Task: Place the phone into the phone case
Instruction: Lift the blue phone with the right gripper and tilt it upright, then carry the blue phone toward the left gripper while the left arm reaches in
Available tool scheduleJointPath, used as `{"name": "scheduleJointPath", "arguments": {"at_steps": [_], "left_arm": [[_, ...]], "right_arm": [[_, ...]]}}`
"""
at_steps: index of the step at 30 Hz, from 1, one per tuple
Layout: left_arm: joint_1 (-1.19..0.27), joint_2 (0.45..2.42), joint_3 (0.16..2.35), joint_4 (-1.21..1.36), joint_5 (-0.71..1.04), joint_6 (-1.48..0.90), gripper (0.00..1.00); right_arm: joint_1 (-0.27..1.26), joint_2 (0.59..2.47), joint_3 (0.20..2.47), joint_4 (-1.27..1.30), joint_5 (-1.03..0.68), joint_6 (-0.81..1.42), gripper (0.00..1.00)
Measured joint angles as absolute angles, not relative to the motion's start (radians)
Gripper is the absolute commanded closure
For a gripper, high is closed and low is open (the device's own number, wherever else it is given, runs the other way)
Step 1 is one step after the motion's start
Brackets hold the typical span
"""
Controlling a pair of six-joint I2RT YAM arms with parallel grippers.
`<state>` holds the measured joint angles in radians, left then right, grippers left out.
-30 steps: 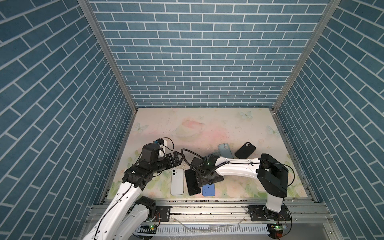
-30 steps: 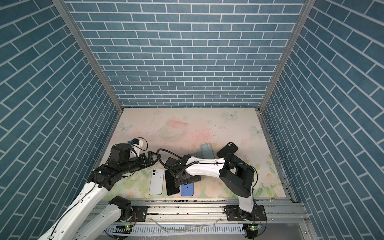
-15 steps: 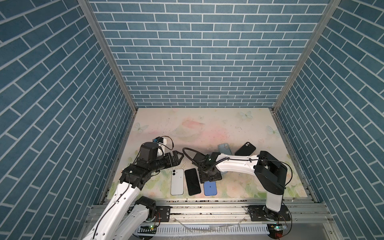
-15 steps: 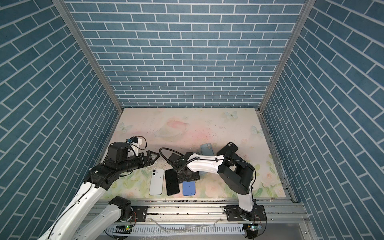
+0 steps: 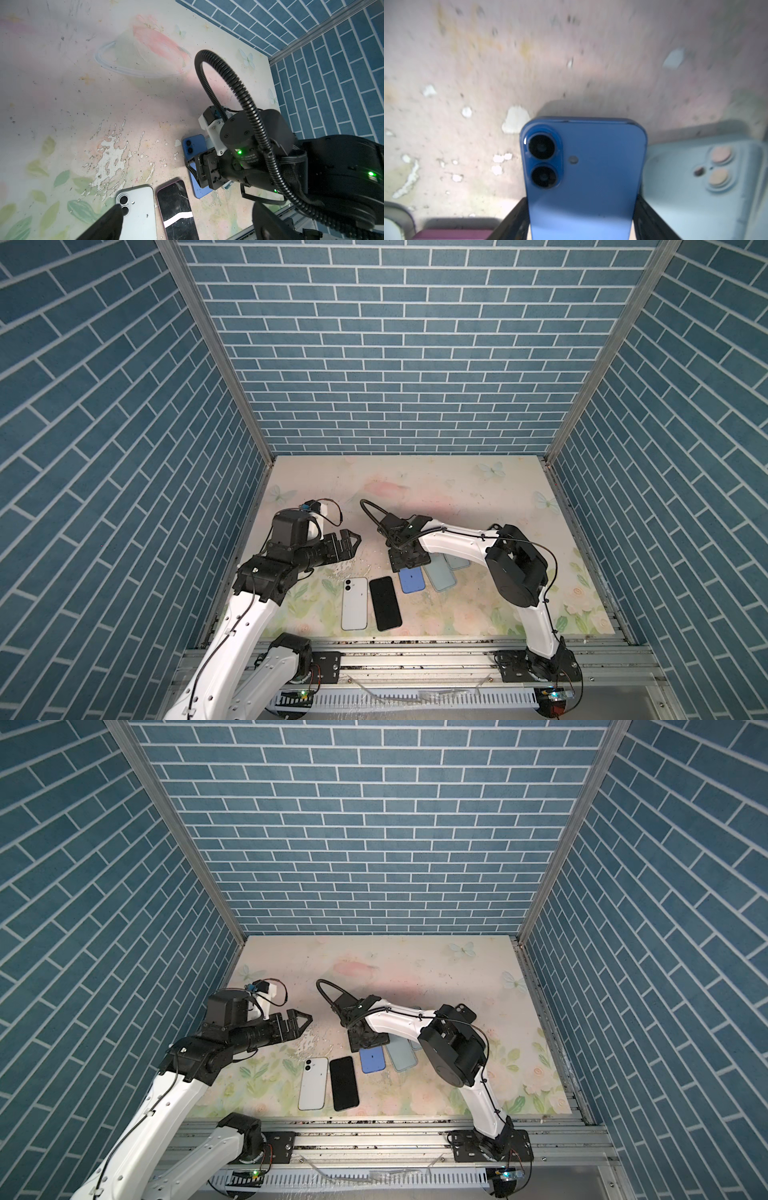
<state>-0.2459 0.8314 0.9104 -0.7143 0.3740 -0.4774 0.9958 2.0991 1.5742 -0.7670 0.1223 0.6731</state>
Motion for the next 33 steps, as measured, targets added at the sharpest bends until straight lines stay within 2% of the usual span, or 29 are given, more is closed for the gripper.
{"name": "scheduleJointPath", "arguments": {"at_steps": [8, 15, 21, 33], "left_arm": [[-0.227, 0.841, 0.918, -0.736, 0.365, -0.458, 0.01], [-0.227, 0.868, 0.918, -0.712, 0.384, -0.476, 0.02], [-0.226, 0.864, 0.9, -0.68, 0.398, -0.503, 0.02], [-0.226, 0.81, 0.875, -0.675, 0.405, -0.541, 0.02]], "right_arm": [[0.99, 2.02, 1.533, -0.753, 0.176, 0.593, 0.33], [0.981, 1.827, 1.377, -0.748, 0.192, 0.603, 0.33], [0.92, 1.769, 1.253, -0.733, 0.144, 0.573, 0.33], [0.871, 1.776, 1.243, -0.777, 0.034, 0.112, 0.33]]}}
